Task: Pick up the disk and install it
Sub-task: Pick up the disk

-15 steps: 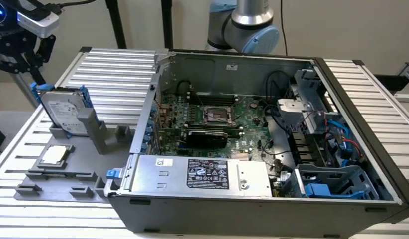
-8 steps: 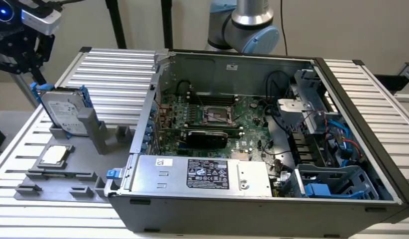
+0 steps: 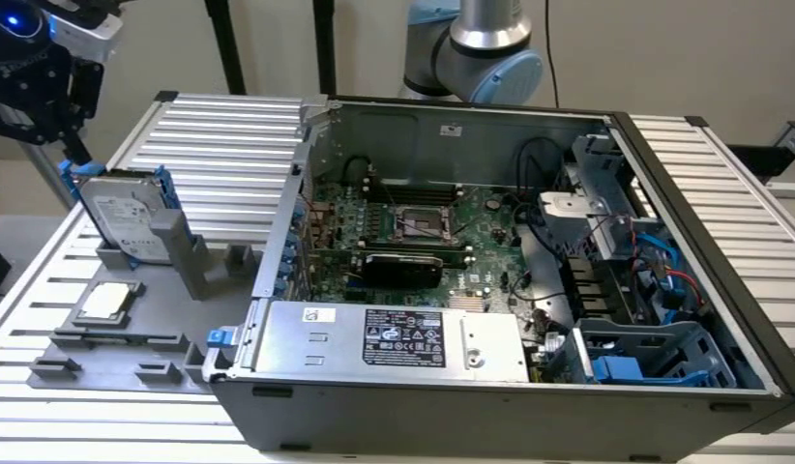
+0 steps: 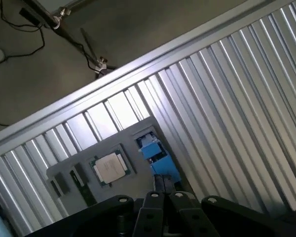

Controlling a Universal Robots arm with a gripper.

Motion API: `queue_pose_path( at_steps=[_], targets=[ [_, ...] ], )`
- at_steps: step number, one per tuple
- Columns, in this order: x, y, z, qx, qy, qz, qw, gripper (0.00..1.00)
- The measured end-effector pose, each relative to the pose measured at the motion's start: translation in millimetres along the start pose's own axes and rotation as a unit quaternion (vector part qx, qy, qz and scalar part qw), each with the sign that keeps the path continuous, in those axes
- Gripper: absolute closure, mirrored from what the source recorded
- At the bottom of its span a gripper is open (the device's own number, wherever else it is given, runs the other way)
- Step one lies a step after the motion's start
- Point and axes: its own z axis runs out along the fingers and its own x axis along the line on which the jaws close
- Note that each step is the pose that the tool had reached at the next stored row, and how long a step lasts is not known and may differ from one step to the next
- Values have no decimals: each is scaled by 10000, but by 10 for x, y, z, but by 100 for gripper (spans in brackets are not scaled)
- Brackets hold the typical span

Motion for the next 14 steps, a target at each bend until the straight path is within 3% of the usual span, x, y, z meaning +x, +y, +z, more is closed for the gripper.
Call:
queue_pose_path(
  at_steps=[8,14],
  targets=[
    [-7,2,6,60,-26,-550,9985,100],
    [-40,21,17,60,-21,-910,9958,100]
  ],
)
